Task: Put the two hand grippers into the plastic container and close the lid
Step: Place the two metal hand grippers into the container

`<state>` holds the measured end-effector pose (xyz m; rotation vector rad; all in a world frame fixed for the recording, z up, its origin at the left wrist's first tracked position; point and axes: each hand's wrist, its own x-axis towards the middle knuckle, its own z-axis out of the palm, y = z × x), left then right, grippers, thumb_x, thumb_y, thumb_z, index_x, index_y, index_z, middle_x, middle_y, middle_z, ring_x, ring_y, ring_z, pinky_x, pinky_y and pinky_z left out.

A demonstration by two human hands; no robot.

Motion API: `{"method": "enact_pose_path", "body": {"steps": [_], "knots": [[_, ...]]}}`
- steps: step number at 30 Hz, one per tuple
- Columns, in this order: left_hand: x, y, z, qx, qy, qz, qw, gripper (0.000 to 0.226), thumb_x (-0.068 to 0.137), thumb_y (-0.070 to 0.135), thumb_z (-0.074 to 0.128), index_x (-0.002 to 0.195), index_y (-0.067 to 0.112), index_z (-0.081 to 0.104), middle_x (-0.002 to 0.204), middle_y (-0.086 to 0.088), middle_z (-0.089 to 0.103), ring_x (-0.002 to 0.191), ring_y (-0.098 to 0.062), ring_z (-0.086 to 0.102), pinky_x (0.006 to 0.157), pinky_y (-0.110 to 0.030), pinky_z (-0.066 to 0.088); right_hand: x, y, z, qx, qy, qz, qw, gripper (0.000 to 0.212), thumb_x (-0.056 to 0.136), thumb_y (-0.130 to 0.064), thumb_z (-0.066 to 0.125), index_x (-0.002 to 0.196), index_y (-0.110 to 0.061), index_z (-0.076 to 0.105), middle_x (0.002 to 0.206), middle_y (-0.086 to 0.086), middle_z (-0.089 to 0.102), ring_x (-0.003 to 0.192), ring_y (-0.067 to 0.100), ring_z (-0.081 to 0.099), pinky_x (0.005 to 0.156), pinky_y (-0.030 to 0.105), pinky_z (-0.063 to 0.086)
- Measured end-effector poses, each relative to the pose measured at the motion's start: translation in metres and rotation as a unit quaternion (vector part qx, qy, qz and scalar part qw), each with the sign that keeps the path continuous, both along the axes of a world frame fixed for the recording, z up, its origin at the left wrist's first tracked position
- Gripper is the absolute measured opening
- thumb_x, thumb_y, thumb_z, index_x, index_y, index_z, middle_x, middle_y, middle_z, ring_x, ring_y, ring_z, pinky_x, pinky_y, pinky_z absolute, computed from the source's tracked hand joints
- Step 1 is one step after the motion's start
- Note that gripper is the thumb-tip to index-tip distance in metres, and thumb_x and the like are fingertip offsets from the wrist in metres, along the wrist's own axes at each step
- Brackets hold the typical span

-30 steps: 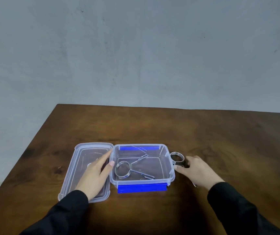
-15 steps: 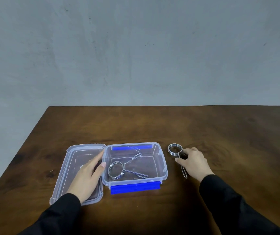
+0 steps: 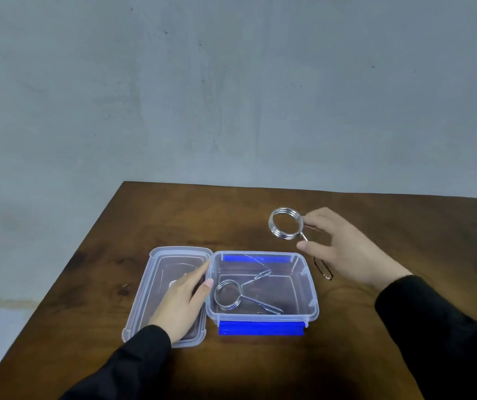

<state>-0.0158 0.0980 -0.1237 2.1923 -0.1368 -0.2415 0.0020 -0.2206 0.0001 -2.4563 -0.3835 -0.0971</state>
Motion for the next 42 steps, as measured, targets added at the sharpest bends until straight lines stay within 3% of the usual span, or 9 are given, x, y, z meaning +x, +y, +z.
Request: {"method": "enact_pose_path", "body": {"steps": [3, 7, 13, 25, 33, 37, 40, 42], "knots": [[0.001, 0.002, -0.006, -0.001, 0.0, -0.002, 1.0, 0.07, 0.087, 0.075, 0.025, 0.152, 0.049, 0.027, 0.152, 0.016, 0.044, 0.138, -0.006, 0.04, 0.114, -0.037, 0.035, 0.004, 0.041, -0.011, -0.109, 0.016, 0.133, 0.985, 0.041, 0.092, -0.044, 0.066, 0.13, -0.03, 0.062, 0.119, -0.016, 0.052, 0.111, 0.005, 0.048, 0.099, 0.025, 0.037], [0.004, 0.004, -0.011, 0.004, 0.01, 0.001, 1.0, 0.068, 0.085, 0.079, 0.025, 0.149, 0.056, 0.023, 0.153, 0.017, 0.042, 0.142, -0.009, 0.035, 0.114, -0.044, 0.036, 0.01, 0.075, -0.046, -0.244, 0.031, 0.198, 0.949, 0.051, 0.095, -0.048, 0.06, 0.14, -0.026, 0.055, 0.124, -0.011, 0.05, 0.11, 0.008, 0.042, 0.102, 0.031, 0.034], [0.005, 0.004, -0.009, 0.024, 0.001, -0.002, 1.0, 0.059, 0.096, 0.065, 0.029, 0.152, 0.05, 0.024, 0.156, 0.015, 0.039, 0.145, -0.01, 0.029, 0.117, -0.039, 0.03, 0.02, 0.088, -0.066, -0.258, 0.057, 0.211, 0.941, 0.052, 0.095, -0.044, 0.061, 0.142, -0.025, 0.053, 0.131, -0.009, 0.051, 0.123, 0.01, 0.041, 0.106, 0.029, 0.029], [0.005, 0.004, -0.014, 0.042, 0.001, -0.001, 0.999, 0.066, 0.09, 0.074, 0.022, 0.152, 0.052, 0.021, 0.156, 0.017, 0.037, 0.147, -0.012, 0.027, 0.116, -0.045, 0.031, 0.016, 0.091, -0.08, -0.249, 0.065, 0.197, 0.946, 0.05, 0.095, -0.046, 0.062, 0.14, -0.026, 0.057, 0.129, -0.009, 0.054, 0.116, 0.011, 0.049, 0.1, 0.028, 0.038], [0.006, 0.005, -0.012, 0.034, 0.012, 0.003, 0.999, 0.063, 0.092, 0.071, 0.029, 0.151, 0.052, 0.023, 0.156, 0.016, 0.037, 0.145, -0.012, 0.03, 0.116, -0.044, 0.032, 0.011, 0.092, -0.072, -0.215, 0.064, 0.156, 0.962, 0.065, 0.091, -0.057, 0.059, 0.148, -0.028, 0.047, 0.144, -0.011, 0.049, 0.129, 0.01, 0.047, 0.103, 0.026, 0.044], [0.004, 0.01, 0.006, 0.02, -0.009, 0.019, 1.0, 0.051, 0.099, 0.055, 0.04, 0.149, 0.042, 0.038, 0.149, 0.017, 0.046, 0.135, -0.007, 0.044, 0.106, -0.025, 0.037, 0.001, 0.075, -0.06, -0.144, 0.001, 0.094, 0.985, 0.055, 0.095, -0.057, 0.048, 0.14, -0.028, 0.056, 0.135, -0.013, 0.056, 0.12, 0.004, 0.049, 0.103, 0.027, 0.045], [-0.011, 0.028, 0.014, 0.118, -0.059, 0.065, 0.989, 0.031, 0.099, 0.051, 0.043, 0.122, 0.036, 0.056, 0.12, 0.015, 0.062, 0.104, -0.007, 0.061, 0.085, -0.018, 0.049, -0.007, 0.052, -0.066, -0.076, -0.064, -0.033, 0.995, 0.045, 0.097, -0.047, 0.049, 0.132, -0.024, 0.064, 0.129, -0.011, 0.058, 0.116, 0.0, 0.048, 0.101, 0.023, 0.043], [-0.031, 0.044, 0.01, 0.2, -0.126, 0.041, 0.971, 0.024, 0.095, 0.058, 0.041, 0.1, 0.038, 0.053, 0.098, 0.017, 0.063, 0.083, -0.005, 0.06, 0.075, -0.019, 0.05, -0.013, 0.036, -0.076, -0.042, -0.045, -0.122, 0.991, 0.041, 0.099, -0.037, 0.053, 0.137, -0.023, 0.059, 0.138, -0.008, 0.054, 0.121, 0.0, 0.045, 0.094, 0.017, 0.045]]}}
